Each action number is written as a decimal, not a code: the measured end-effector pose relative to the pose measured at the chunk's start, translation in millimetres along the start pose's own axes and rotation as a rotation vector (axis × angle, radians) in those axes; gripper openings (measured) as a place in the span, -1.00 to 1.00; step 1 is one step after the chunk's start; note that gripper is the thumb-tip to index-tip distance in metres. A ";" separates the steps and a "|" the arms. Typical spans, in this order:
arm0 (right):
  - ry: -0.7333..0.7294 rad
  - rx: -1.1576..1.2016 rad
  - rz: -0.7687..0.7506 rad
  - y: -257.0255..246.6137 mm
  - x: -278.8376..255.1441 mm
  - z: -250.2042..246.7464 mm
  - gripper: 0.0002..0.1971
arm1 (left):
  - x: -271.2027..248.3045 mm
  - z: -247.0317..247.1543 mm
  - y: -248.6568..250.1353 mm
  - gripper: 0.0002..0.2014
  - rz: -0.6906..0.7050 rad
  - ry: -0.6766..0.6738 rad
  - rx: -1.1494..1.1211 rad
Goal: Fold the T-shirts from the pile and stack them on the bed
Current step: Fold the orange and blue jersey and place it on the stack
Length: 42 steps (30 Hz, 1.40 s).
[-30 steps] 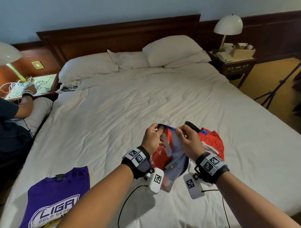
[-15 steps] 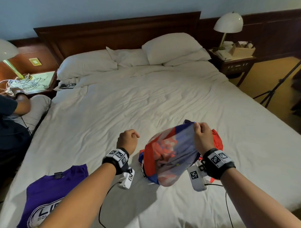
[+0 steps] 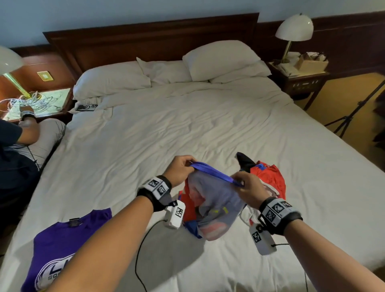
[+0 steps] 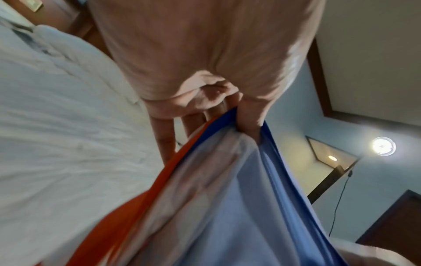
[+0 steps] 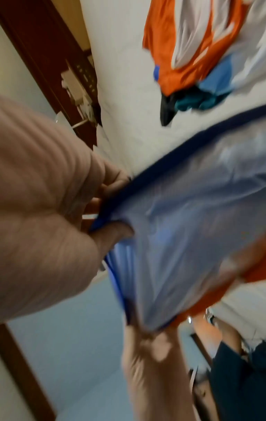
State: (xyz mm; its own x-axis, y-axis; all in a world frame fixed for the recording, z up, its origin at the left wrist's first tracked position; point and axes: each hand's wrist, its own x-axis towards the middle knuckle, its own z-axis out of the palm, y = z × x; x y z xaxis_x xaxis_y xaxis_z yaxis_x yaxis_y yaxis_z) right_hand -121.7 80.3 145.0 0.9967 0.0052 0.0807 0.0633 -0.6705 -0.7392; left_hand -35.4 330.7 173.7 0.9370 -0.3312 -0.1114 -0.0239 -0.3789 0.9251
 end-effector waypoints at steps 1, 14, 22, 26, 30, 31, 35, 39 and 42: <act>0.009 -0.029 0.058 11.9 -5.2 5.0 -0.60 | -1.6 -10.0 5.7 -0.72 0.006 0.002 0.000; 0.189 0.157 0.228 40.4 -20.1 6.9 -0.77 | 14.6 -67.5 -19.3 -0.71 -0.117 0.344 0.155; 0.399 0.179 0.414 26.2 -10.9 0.4 -0.88 | -4.1 -39.8 -23.7 -0.71 -0.167 0.310 0.236; 0.259 0.243 0.177 -21.3 0.1 7.5 -0.59 | -14.9 12.8 -3.6 -0.83 -0.016 0.035 0.183; -0.091 0.078 0.001 -48.0 6.3 15.5 -0.71 | -15.6 34.5 25.7 -0.88 0.052 -0.011 0.127; -0.102 0.028 -0.005 -47.1 8.7 15.5 -0.79 | -15.1 34.0 30.6 -0.90 0.064 0.003 0.115; -0.003 0.012 0.028 -31.5 11.1 13.8 -0.69 | -13.8 16.9 20.0 -0.87 0.095 -0.024 0.260; 0.181 0.232 0.133 -23.8 12.1 3.1 -0.82 | -16.8 -3.6 -23.7 -0.82 -0.091 0.030 0.645; 0.287 0.266 0.192 -11.8 13.0 -4.5 -0.80 | -24.9 -18.8 -59.4 -0.79 -0.299 0.248 0.558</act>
State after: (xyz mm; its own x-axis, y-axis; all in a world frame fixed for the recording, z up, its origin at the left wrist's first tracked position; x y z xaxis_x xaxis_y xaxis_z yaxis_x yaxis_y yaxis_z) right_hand -109.8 85.0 157.8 0.9398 -0.3324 0.0794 -0.0737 -0.4242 -0.9026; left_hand -50.8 377.7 128.3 0.9820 0.0399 -0.1849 0.1346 -0.8343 0.5346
